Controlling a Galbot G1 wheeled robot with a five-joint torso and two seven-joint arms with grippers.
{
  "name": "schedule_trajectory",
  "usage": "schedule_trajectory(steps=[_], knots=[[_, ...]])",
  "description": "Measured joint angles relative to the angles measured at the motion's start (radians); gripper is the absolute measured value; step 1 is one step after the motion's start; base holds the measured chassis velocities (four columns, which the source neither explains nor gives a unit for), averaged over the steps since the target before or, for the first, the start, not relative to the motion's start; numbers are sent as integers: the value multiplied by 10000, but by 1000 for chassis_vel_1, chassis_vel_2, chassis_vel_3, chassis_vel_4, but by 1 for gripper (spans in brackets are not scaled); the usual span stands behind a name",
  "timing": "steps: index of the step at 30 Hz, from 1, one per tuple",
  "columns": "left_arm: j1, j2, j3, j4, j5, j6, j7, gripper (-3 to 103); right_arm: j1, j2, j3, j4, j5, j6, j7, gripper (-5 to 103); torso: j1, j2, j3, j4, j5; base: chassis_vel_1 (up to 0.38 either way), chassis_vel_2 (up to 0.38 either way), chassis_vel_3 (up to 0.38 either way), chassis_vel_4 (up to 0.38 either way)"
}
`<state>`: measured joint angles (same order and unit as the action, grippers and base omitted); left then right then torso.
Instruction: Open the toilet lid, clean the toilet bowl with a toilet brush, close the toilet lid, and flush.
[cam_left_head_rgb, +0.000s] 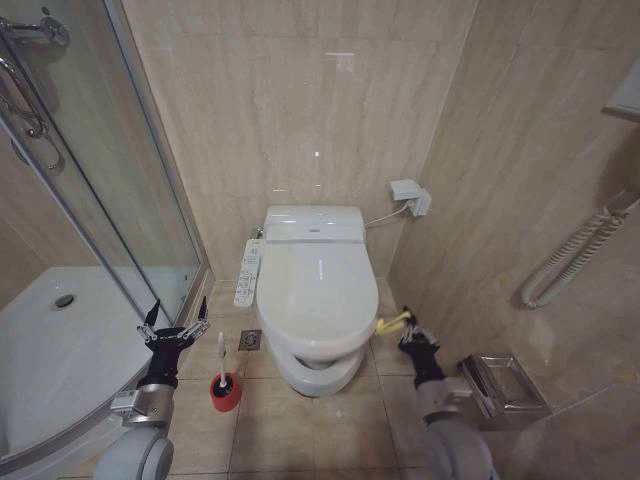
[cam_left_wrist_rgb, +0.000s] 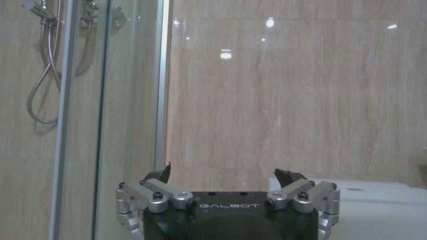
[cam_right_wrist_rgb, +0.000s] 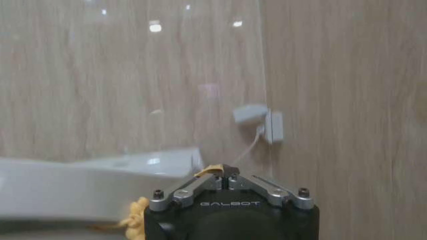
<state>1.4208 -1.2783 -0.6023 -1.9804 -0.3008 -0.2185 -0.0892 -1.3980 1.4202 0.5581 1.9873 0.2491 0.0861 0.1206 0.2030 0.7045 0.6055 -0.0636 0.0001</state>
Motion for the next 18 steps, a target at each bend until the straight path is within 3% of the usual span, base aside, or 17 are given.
schedule_trajectory(steps=[11,18], knots=[[0,0,0,0,0,0,0,100,1533,-255,261,-331,450,-451,-1,1,0,0,0,-3,0,0,0,0,0],[0,0,0,0,0,0,0,100,3646,-470,-43,-1952,496,-800,-41,1,-1,0,-1,-5,-4,0,0,0,0]])
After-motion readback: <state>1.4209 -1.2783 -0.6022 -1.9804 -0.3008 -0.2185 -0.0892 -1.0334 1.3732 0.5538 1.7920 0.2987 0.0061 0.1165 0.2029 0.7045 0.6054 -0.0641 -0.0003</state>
